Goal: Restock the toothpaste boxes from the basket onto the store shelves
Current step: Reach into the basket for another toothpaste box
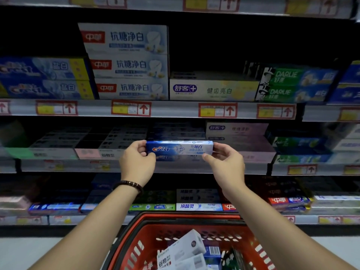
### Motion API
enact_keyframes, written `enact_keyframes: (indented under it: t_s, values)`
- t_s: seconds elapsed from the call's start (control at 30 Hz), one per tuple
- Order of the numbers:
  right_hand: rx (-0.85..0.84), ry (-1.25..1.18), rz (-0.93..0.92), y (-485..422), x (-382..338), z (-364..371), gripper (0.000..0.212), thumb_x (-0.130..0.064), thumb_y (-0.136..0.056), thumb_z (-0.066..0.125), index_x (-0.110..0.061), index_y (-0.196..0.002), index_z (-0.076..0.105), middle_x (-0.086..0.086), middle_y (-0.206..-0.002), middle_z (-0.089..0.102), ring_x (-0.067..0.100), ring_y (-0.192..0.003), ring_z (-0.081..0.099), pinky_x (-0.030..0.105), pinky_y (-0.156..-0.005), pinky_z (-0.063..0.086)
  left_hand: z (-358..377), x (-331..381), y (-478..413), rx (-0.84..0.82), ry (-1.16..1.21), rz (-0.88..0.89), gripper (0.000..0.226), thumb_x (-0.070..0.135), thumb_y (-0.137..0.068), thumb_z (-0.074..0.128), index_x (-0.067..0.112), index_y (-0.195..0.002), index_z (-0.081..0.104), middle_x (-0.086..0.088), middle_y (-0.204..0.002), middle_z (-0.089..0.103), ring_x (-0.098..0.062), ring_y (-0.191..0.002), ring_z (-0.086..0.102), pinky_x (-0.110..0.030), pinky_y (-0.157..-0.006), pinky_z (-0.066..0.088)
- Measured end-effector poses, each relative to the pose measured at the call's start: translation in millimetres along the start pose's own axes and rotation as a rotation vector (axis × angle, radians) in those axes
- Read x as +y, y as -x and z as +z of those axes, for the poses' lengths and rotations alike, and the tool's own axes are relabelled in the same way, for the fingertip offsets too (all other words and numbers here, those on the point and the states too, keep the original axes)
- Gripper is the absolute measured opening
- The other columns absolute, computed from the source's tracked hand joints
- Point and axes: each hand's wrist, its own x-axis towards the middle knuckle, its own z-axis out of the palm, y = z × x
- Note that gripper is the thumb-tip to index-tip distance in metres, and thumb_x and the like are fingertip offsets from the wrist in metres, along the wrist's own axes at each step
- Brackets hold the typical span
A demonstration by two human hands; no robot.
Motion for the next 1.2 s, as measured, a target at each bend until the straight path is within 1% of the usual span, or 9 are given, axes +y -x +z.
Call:
enact_keyframes:
  t_s: [0.13,0.27,0.4,0.53,0.77,0.9,1.03,1.13,1.2]
  values:
    - [-0.02,0.05,-0.019,-5,3,6,0.046,-0.029,-0.078,0.092,-0.03,-0.12,0.075,-0.015,-0.106,0.076,0.005,-0.103,0.069,0.04,-0.096,0.06,6,-9,-7,-0.004,0.009,-0.048,0.05,0.012,-0.089,0.073,0.018,-0.137,0.063,0.008,-0.111,0.066,-0.012,-0.104,0.066,-0.039,-0.105,0.054]
    - [-0.04,0.051,-0.005,-10,6,10,0.054,-0.029,-0.079,0.093,-0.024,-0.128,0.071,-0.012,-0.11,0.073,0.006,-0.104,0.068,0.04,-0.099,0.059,9,-12,-14,0.008,-0.024,-0.039,0.052,0.013,-0.088,0.073,0.017,-0.139,0.061,0.006,-0.111,0.068,-0.011,-0.103,0.065,-0.034,-0.104,0.052]
    - [-0.044,0.068,0.011,-15,13,12,0.061,-0.033,-0.078,0.094,-0.023,-0.133,0.068,-0.012,-0.119,0.072,0.01,-0.111,0.067,0.042,-0.103,0.057,12,-15,-17,0.002,-0.053,-0.03,0.052,0.017,-0.088,0.074,0.021,-0.138,0.062,0.005,-0.107,0.071,-0.014,-0.103,0.068,-0.042,-0.102,0.055]
    - [-0.051,0.081,0.024,-17,20,14,0.07,-0.037,-0.075,0.094,-0.022,-0.137,0.067,-0.01,-0.123,0.072,0.013,-0.114,0.067,0.044,-0.105,0.057,15,-20,-17,0.011,-0.101,-0.013,0.051,0.019,-0.088,0.075,0.021,-0.138,0.063,0.002,-0.114,0.072,-0.015,-0.103,0.067,-0.04,-0.102,0.055]
    - [-0.068,0.071,0.036,-24,20,15,0.081,-0.039,-0.076,0.094,-0.021,-0.147,0.06,-0.007,-0.136,0.067,0.016,-0.123,0.064,0.044,-0.109,0.054,20,-22,-20,-0.001,-0.122,-0.017,0.059,0.025,-0.087,0.075,0.018,-0.143,0.058,-0.002,-0.134,0.066,-0.024,-0.121,0.063,-0.046,-0.107,0.052]
    - [-0.09,0.054,0.052,-25,21,17,0.081,-0.035,-0.078,0.093,-0.018,-0.149,0.059,-0.007,-0.124,0.067,0.013,-0.113,0.065,0.035,-0.103,0.053,22,-22,-19,-0.011,-0.123,-0.022,0.059,0.025,-0.088,0.075,0.017,-0.144,0.059,0.0,-0.131,0.066,-0.023,-0.118,0.064,-0.042,-0.104,0.053]
    - [-0.118,0.074,0.073,-27,24,18,0.065,-0.035,-0.079,0.092,-0.013,-0.135,0.067,-0.009,-0.098,0.064,0.011,-0.09,0.064,0.026,-0.081,0.05,25,-24,-20,-0.032,-0.122,-0.019,0.061,0.03,-0.085,0.075,0.021,-0.143,0.058,-0.002,-0.129,0.066,-0.021,-0.112,0.065,-0.045,-0.102,0.055]
    - [-0.146,0.035,0.087,-25,24,20,0.071,-0.029,-0.081,0.091,-0.017,-0.144,0.061,-0.004,-0.097,0.065,0.017,-0.093,0.067,0.029,-0.081,0.051,26,-23,-19,-0.045,-0.116,-0.029,0.065,0.027,-0.086,0.075,0.018,-0.147,0.054,-0.004,-0.129,0.064,-0.02,-0.109,0.065,-0.044,-0.103,0.054]
    - [-0.17,-0.003,0.102,-24,22,20,0.085,-0.024,-0.084,0.09,-0.017,-0.157,0.047,0.0,-0.1,0.066,0.022,-0.102,0.069,0.033,-0.087,0.054,27,-23,-19,-0.042,-0.122,-0.025,0.066,0.025,-0.087,0.075,0.015,-0.149,0.052,-0.005,-0.13,0.064,-0.019,-0.107,0.064,-0.043,-0.104,0.053]
